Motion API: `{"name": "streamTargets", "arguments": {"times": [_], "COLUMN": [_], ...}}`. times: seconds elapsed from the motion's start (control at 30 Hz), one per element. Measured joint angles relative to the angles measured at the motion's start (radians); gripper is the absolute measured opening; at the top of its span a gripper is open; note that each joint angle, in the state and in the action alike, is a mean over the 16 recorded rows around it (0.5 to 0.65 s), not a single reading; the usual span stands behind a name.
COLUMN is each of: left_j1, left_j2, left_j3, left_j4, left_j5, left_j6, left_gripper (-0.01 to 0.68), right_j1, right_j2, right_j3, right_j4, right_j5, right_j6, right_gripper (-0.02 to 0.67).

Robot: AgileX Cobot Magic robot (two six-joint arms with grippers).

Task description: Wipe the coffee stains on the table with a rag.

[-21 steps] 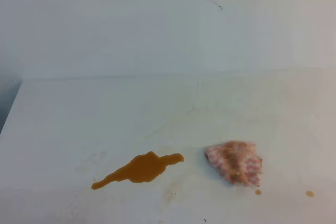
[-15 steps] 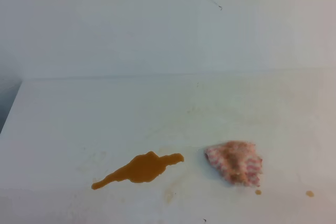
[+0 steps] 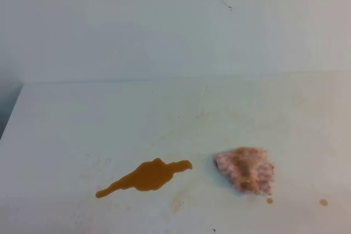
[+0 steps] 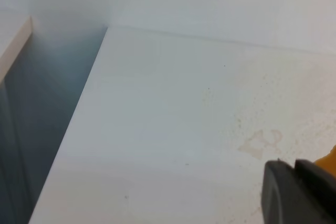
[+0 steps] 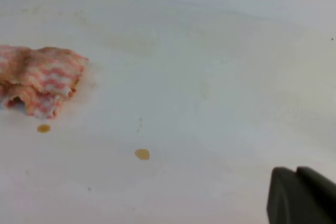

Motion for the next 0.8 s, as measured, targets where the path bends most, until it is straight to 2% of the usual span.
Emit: {"name": "streamTargets", "arguments": {"times": [0.8], "left_j1": [0.000], "left_j2": [0.000], "left_j3": [0.000], "left_j4": [-0.096], "left_j5": [-0.005], "left_j6": [0.000], "left_gripper": [0.000], "right_j1": [0.000], "right_j2": [0.000], "right_j3": [0.000], "right_j4": [0.000], "right_j5": [0.000], "right_j6": [0.000], "right_gripper": [-0.004]}}
